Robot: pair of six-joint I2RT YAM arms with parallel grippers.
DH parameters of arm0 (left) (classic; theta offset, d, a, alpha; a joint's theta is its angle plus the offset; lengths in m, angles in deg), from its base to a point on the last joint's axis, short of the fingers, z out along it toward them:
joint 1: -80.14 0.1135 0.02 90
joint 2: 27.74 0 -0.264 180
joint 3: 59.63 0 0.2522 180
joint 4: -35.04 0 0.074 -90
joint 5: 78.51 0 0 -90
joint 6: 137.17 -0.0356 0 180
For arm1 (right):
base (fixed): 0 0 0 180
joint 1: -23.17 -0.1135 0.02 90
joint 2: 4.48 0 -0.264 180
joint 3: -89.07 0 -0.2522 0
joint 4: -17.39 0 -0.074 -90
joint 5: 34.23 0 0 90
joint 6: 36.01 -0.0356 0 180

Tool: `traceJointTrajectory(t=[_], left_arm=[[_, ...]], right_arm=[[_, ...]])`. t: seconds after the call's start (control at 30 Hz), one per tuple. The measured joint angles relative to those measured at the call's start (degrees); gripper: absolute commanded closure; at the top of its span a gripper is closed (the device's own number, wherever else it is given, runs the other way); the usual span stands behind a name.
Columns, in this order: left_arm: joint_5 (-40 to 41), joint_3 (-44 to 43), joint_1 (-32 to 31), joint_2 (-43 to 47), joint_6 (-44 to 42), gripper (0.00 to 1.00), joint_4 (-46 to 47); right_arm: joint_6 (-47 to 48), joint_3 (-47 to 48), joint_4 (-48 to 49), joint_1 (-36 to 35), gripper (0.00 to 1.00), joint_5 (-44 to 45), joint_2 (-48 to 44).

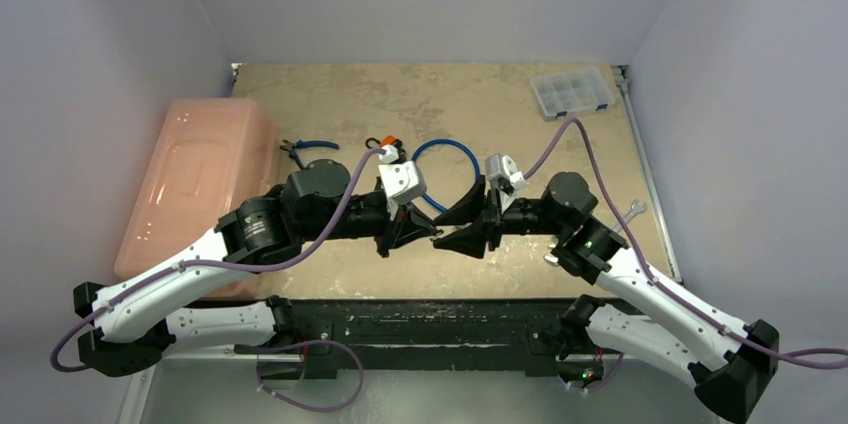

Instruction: Unlock with the key

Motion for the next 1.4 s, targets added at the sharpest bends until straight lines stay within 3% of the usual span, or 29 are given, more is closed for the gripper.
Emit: traceJointTrajectory(t=[0.17, 0.4, 0.63, 1.03, 1.4], left_arm=[[-0.02, 0.02, 0.00, 0.11, 0.17, 1.00, 0.09], [0.48, 0.48, 0.00, 0.26, 0.17, 1.00, 0.42], [2.25, 1.18, 0.00, 0.46, 0.20, 1.00, 0.74], [4.17, 1.75, 0.00, 1.22, 0.20, 1.00, 0.90], [5.16, 3.19, 0.00, 2.43, 0.22, 1.00, 1.16]], right_arm=[[-0.17, 0.02, 0.33, -1.22, 0.53, -0.50, 0.57], [-0.79, 0.04, 1.25, -2.75, 0.46, -0.76, 0.74], [-2.12, 0.04, 3.34, -3.45, 0.53, -0.17, 0.76], [-1.55, 0.20, 2.21, -4.04, 0.57, 2.80, 1.88], [-0.11, 2.01, -0.37, -4.07, 0.73, 5.11, 1.88]])
